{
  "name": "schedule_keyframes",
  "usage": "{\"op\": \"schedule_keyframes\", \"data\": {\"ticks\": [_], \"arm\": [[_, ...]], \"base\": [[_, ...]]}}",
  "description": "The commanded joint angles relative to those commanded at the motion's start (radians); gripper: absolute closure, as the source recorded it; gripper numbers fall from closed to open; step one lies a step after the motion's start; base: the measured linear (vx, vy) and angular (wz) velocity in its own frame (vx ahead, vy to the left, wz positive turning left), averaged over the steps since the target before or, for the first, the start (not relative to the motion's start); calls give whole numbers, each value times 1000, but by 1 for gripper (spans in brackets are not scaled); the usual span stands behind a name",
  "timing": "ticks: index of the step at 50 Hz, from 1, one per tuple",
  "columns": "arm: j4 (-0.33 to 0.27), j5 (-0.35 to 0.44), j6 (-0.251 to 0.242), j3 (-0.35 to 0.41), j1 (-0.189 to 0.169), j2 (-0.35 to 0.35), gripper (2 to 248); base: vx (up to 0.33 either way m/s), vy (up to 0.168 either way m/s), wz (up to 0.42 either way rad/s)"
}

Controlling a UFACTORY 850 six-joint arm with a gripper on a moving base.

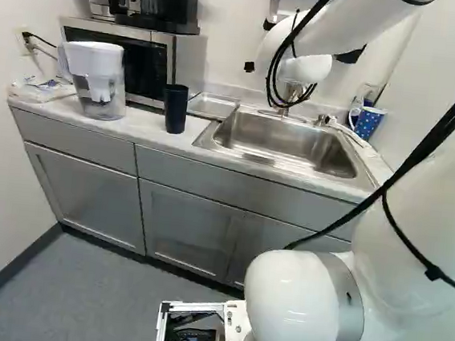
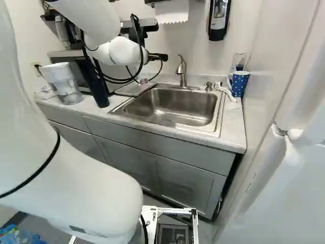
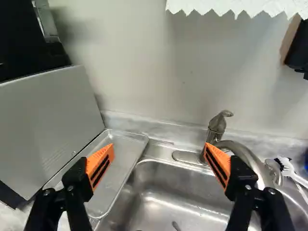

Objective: Rinse the cup and place it in the tray

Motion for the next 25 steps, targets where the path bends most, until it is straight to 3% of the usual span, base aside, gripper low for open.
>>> {"op": "schedule_keyframes", "data": {"ticks": [25], "arm": [[0, 0, 0, -52, -25, -56, 3]], "base": [[0, 0, 0]]}}
